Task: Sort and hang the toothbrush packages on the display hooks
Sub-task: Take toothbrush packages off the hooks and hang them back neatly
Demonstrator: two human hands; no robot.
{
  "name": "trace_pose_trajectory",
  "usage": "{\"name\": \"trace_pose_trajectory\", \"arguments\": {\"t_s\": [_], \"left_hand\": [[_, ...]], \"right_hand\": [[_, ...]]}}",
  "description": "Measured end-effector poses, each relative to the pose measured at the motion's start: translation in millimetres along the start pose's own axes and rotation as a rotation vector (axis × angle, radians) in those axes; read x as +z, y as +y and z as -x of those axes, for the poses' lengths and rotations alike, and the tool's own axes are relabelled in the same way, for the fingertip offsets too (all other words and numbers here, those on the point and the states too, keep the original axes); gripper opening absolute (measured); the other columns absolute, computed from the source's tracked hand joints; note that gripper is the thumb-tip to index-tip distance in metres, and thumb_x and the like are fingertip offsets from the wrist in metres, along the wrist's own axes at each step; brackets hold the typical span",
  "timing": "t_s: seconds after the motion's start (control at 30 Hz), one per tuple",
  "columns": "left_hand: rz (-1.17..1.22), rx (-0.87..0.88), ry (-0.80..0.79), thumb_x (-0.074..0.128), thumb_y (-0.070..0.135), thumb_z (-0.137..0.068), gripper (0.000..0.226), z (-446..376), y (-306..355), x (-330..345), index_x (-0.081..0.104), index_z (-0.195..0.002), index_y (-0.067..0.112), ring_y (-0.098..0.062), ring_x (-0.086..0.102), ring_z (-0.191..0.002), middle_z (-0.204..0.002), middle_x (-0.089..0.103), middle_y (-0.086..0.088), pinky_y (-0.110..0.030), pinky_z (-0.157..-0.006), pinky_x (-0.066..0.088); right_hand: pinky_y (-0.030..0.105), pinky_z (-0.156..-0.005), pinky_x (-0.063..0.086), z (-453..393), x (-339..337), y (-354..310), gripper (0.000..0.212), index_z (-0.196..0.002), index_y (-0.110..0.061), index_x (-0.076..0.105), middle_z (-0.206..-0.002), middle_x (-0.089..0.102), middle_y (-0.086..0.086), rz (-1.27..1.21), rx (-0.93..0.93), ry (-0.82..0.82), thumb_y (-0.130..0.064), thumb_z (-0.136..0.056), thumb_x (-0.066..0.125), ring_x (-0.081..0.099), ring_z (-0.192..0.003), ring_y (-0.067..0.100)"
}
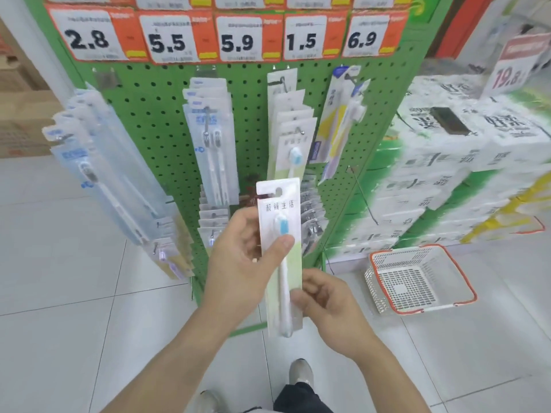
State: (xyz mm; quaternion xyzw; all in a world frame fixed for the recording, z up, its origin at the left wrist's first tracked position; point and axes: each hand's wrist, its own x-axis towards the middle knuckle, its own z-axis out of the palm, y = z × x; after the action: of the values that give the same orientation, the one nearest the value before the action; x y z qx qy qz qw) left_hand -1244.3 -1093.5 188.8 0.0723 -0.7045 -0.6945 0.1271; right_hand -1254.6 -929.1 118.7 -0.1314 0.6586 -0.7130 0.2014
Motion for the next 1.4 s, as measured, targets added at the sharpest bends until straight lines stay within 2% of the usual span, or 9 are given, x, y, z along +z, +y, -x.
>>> {"name": "trace_pose_trajectory", "arguments": {"t_s": [0.2, 0.3, 0.57, 0.73, 0.87, 1.03, 1.13, 1.23, 1.4], "left_hand": [[0.078, 0.103, 0.025, 0.072, 0.022, -0.079, 0.034, -23.8, 24.5, 43.0, 0.059, -0.111, 0.021, -0.014, 0.073, -0.095, -0.102, 0.077, 0.003, -0.025, -0.082, 0.056], [0.062, 0.111, 0.104, 0.072, 0.023, -0.080, 0.039, -37.0, 30.7, 52.3, 0.060, -0.116, 0.016, -0.016, 0.073, -0.096, -0.103, 0.078, 0.002, -0.031, -0.085, 0.058], [0.018, 0.049, 0.230, 0.069, 0.008, -0.092, 0.034, -55.4, 28.2, 60.7, 0.060, -0.123, 0.018, -0.018, 0.073, -0.101, -0.107, 0.077, 0.003, -0.052, -0.096, 0.055], [-0.009, 0.042, 0.238, 0.068, 0.007, -0.092, 0.034, -62.2, 24.4, 61.6, 0.060, -0.122, 0.022, -0.016, 0.072, -0.104, -0.109, 0.077, 0.005, -0.047, -0.096, 0.056], [-0.087, 0.047, 0.261, 0.075, 0.010, -0.087, 0.034, -69.2, 21.9, 59.7, 0.062, -0.111, 0.031, -0.007, 0.072, -0.097, -0.103, 0.075, 0.016, -0.026, -0.087, 0.057], [-0.236, 0.051, 0.316, 0.082, 0.026, -0.080, 0.043, -78.2, 18.6, 54.4, 0.056, -0.113, 0.035, -0.003, 0.067, -0.087, -0.100, 0.068, 0.017, -0.020, -0.074, 0.053], [-0.308, 0.090, 0.302, 0.083, 0.025, -0.080, 0.062, -84.6, 20.4, 52.5, 0.047, -0.129, 0.033, 0.000, 0.060, -0.105, -0.120, 0.058, 0.016, -0.013, -0.085, 0.049], [-0.352, 0.133, 0.234, 0.078, 0.034, -0.082, 0.077, -94.4, 24.3, 46.9, 0.034, -0.145, 0.039, 0.001, 0.047, -0.129, -0.142, 0.043, 0.019, -0.018, -0.104, 0.041], [-0.369, 0.235, 0.114, 0.064, 0.042, -0.092, 0.068, -111.4, 33.7, 40.5, 0.026, -0.148, 0.050, 0.008, 0.030, -0.142, -0.151, 0.032, 0.027, -0.023, -0.115, 0.029]], "right_hand": [[0.039, -0.075, 0.044, -31.1, -37.5, -21.9, 0.018, -0.109, -0.023, 0.072, -0.097, 0.061, 0.040, 0.015, -0.131, 0.004, -0.022, -0.094, 0.062, 0.057, -0.082, 0.024], [0.032, -0.077, 0.050, -44.4, -47.2, -29.7, 0.021, -0.111, -0.018, 0.070, -0.096, 0.075, 0.017, -0.034, -0.149, -0.046, -0.010, -0.095, 0.059, 0.066, -0.086, 0.021], [0.006, -0.064, 0.042, -72.2, -59.7, -30.3, 0.021, -0.109, -0.003, 0.064, -0.075, 0.071, -0.017, 0.021, -0.153, -0.162, 0.011, -0.099, 0.050, 0.062, -0.066, -0.007], [0.012, -0.068, 0.047, -81.5, -58.3, -30.9, 0.026, -0.109, -0.005, 0.067, -0.089, 0.077, -0.005, -0.006, -0.110, -0.159, 0.013, -0.098, 0.051, 0.066, -0.075, 0.001], [0.029, -0.074, 0.050, -90.0, -51.8, -27.7, 0.019, -0.101, -0.010, 0.070, -0.085, 0.075, 0.007, -0.039, -0.074, -0.097, -0.003, -0.089, 0.057, 0.064, -0.079, 0.019], [0.029, -0.064, 0.040, -101.7, -46.7, -28.8, 0.010, -0.087, -0.015, 0.067, -0.069, 0.061, -0.006, 0.068, -0.028, -0.005, -0.014, -0.087, 0.056, 0.050, -0.066, 0.013], [0.028, -0.058, 0.032, -110.3, -45.7, -36.0, 0.021, -0.067, -0.025, 0.055, -0.061, 0.042, -0.007, 0.145, -0.004, 0.047, -0.024, -0.087, 0.057, 0.036, -0.060, 0.012], [0.027, -0.056, 0.029, -115.6, -41.6, -42.2, 0.037, -0.064, -0.023, 0.039, -0.063, 0.031, -0.004, 0.215, -0.013, 0.070, -0.035, -0.094, 0.058, 0.030, -0.061, 0.013], [0.024, -0.056, 0.026, -121.0, -38.0, -50.4, 0.043, -0.063, -0.035, 0.037, -0.060, 0.029, -0.015, 0.371, -0.033, 0.077, -0.047, -0.102, 0.049, 0.028, -0.059, 0.007]]}}
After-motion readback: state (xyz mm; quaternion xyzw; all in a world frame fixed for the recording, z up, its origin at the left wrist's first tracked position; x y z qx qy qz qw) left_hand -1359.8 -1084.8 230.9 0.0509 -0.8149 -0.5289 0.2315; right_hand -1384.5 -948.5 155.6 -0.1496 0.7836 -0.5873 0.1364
